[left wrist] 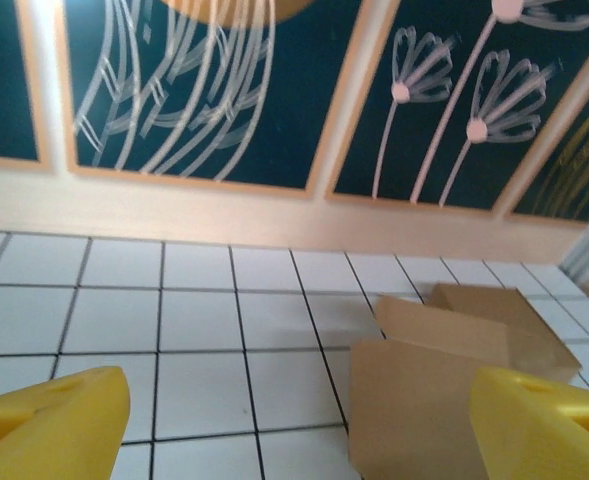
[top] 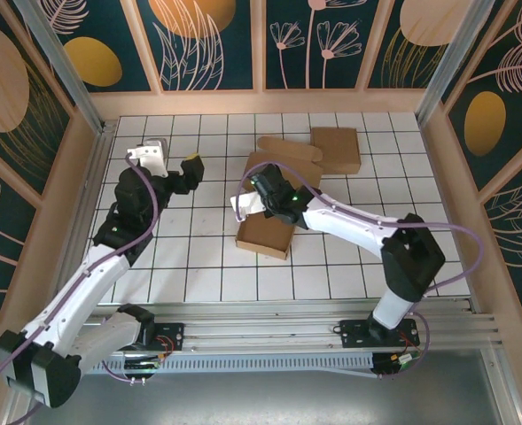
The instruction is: Fold the paper box
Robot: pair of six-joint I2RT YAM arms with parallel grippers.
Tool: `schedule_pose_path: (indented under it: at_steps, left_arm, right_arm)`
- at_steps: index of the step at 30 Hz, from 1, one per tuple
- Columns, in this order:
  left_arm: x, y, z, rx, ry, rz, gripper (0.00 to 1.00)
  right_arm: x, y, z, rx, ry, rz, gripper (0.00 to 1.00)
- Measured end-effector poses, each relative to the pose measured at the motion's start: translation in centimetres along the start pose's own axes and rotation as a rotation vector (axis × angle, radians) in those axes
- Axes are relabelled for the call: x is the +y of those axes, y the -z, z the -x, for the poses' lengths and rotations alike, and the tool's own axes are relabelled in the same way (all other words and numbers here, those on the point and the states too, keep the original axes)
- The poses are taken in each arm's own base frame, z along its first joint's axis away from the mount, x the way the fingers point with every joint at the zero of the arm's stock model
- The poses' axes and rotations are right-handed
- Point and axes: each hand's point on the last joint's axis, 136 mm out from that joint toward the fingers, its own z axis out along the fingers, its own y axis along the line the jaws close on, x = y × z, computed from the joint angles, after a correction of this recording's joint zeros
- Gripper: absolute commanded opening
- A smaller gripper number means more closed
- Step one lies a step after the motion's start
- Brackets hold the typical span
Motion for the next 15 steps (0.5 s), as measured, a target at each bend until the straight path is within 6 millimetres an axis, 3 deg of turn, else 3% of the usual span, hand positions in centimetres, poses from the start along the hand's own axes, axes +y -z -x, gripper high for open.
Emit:
schedule_pose_path:
  at_steps: [4,7,9,12,15]
  left_arm:
    - [-1.3,-1.1,-1.9,0.085,-0.026,-0.074,0.83]
    - [-3.8,-1.8,-2.9,0.181,-0.067,-0.211,0.83]
    - [-5.3,-2.5,-3.2,0.247,-0.079,-0.284,0.82]
    - [-5.9,-4.0,-4.6,0.347,-0.069,-0.307,0.82]
    - [-4.9,-5.5,-8.1,0.476,-0.05,-0.266,0.8]
  right_arm:
    - [-2.3,3.3,-0.3,-0.011,-0.415,-0.078,0.69]
    - [-3.6,4.8,-1.6,0.021,-0.911,-0.084,0.7]
    - [-3.7,4.8,-4.0,0.024,-1.311,-0.044,0.7]
    - [-0.1,4.2,-8.9,0.093,-1.732,0.023,0.7]
    - [5.5,3.3,-11.3,0.22,-1.973,0.125,0.72]
